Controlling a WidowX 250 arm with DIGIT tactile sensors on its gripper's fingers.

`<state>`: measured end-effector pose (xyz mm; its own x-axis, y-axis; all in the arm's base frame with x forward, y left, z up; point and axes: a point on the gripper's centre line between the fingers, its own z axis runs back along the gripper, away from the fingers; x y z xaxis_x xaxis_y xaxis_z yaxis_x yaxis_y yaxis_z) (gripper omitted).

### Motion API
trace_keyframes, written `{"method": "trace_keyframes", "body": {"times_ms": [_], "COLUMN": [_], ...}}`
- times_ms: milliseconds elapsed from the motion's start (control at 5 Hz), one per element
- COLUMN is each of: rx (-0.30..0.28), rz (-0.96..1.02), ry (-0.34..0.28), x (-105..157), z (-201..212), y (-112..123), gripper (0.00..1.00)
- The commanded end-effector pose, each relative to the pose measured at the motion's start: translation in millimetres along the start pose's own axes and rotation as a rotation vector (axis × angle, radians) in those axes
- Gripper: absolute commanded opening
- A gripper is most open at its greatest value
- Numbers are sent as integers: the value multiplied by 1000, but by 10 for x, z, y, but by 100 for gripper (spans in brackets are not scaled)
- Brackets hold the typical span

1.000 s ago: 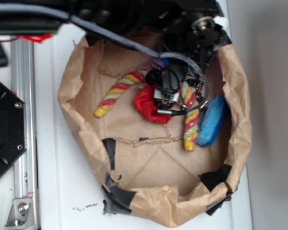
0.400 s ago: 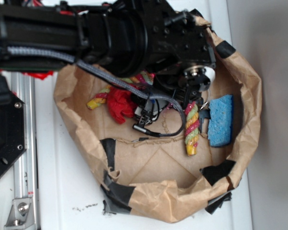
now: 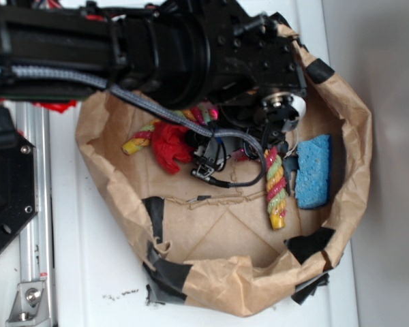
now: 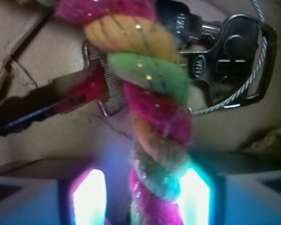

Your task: Grab the multicolored rope.

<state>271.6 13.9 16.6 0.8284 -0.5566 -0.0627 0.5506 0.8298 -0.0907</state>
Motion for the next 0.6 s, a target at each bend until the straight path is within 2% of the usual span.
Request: {"method": "trace_keyframes", "body": {"times_ms": [0, 200, 400], "rx": [23, 32, 94], "rz": [6, 67, 144], "ry": [-10, -53, -102], "x": [-4, -48, -86], "z": [71, 265, 646], "y": [-34, 26, 15], "gripper": [0, 0, 0]}}
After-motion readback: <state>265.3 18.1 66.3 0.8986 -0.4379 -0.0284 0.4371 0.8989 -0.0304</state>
